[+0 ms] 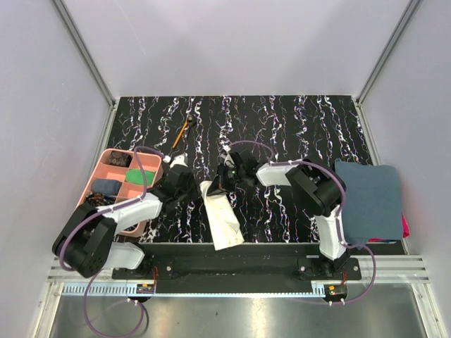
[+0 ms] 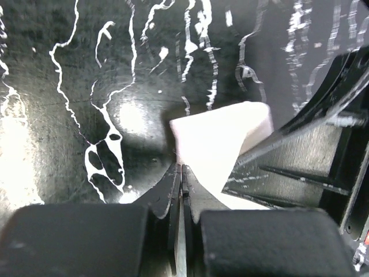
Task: Fold the napkin into a case and place the utensils inside
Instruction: Grasp the top corner of the smaller rectangle folded napkin from the folded napkin.
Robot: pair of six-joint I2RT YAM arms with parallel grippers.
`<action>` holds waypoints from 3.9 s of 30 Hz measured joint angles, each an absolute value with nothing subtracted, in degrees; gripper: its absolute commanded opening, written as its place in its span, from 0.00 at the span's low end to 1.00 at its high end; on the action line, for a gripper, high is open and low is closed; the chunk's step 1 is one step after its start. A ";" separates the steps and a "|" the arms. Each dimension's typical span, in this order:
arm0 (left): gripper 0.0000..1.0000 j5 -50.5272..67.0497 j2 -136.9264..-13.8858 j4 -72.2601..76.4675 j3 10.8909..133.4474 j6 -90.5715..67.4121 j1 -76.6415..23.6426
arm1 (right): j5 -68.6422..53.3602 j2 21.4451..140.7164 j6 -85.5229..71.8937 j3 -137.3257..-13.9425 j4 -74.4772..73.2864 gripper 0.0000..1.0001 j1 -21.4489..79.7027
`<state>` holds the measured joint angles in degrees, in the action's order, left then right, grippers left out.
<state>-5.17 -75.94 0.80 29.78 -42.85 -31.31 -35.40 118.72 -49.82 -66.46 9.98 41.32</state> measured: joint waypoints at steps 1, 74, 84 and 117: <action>0.06 -5.15 -75.11 0.05 30.06 -42.63 -31.31 | -35.29 117.82 -49.60 -66.06 9.37 0.12 41.30; 0.29 11.77 -66.11 -3.97 20.36 -55.81 -38.74 | 2.02 103.26 -25.56 -71.46 -44.95 0.70 64.58; 0.28 11.55 -70.04 0.56 20.29 -58.04 -39.11 | 5.82 104.99 -25.71 -73.10 -45.98 0.38 65.14; 0.11 16.75 -75.77 10.26 21.37 -60.55 -41.04 | 6.42 106.00 -25.87 -75.44 -45.60 0.12 62.19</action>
